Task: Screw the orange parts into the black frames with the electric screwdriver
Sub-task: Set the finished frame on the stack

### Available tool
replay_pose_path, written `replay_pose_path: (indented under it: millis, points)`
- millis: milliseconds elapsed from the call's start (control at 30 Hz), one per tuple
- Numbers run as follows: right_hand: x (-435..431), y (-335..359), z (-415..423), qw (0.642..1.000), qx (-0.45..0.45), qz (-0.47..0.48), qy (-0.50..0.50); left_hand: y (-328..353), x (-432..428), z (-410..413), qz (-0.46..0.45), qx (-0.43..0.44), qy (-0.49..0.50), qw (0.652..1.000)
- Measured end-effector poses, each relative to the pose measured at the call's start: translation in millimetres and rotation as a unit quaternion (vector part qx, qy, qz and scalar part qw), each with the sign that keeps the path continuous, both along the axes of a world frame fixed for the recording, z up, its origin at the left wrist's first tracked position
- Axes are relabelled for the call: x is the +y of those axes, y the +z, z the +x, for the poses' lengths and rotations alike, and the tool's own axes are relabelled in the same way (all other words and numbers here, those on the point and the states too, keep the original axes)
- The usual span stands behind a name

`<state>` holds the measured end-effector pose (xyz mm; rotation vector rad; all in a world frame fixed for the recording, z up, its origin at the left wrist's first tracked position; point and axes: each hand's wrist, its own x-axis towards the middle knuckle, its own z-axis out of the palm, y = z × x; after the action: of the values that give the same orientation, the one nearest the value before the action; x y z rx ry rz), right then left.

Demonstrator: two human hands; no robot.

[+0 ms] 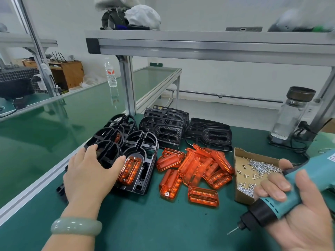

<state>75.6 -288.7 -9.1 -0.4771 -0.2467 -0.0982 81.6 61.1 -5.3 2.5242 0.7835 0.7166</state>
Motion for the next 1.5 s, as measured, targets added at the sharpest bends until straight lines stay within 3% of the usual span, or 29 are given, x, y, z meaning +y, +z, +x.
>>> replay_pose_path:
  millis: [100, 367, 467, 533, 667, 800, 967, 1100, 1233, 1500]
  points:
    - [6, 6, -2, 0.998, 0.015, -0.033, -0.049, 5, -3, 1, -0.003, -0.004, -0.010, 1.000]
    - [9, 0, 1, 0.996, -0.032, 0.071, 0.040, 27, -44, 20, 0.027, -0.070, -0.119, 0.990]
    - [11, 11, -5, 0.998, 0.018, -0.046, -0.028, 36, -65, 32, 0.037, -0.072, -0.170, 0.982]
    - [14, 16, -7, 0.996, 0.031, -0.067, -0.047, 44, -76, 45, 0.051, -0.071, -0.198, 0.976]
    - [16, 15, -7, 0.995, 0.063, -0.049, -0.062, 60, -94, 81, 0.093, -0.028, -0.244, 0.965]
    - [18, 13, -7, 0.995, 0.073, -0.047, -0.046, 68, -108, 117, 0.154, 0.081, -0.264, 0.949]
    - [18, 13, -6, 0.992, 0.106, -0.052, -0.044, 65, -121, 142, 0.208, 0.173, -0.242, 0.932]
    - [17, 9, -3, 0.990, 0.117, -0.054, -0.048, 62, -130, 149, 0.210, 0.190, -0.208, 0.936]
    - [17, 7, -2, 0.990, 0.123, -0.053, -0.042, 59, -127, 153, 0.200, 0.240, -0.241, 0.919]
    - [20, 7, -1, 0.990, 0.133, -0.048, -0.023, 59, -126, 155, 0.219, 0.185, -0.228, 0.930]
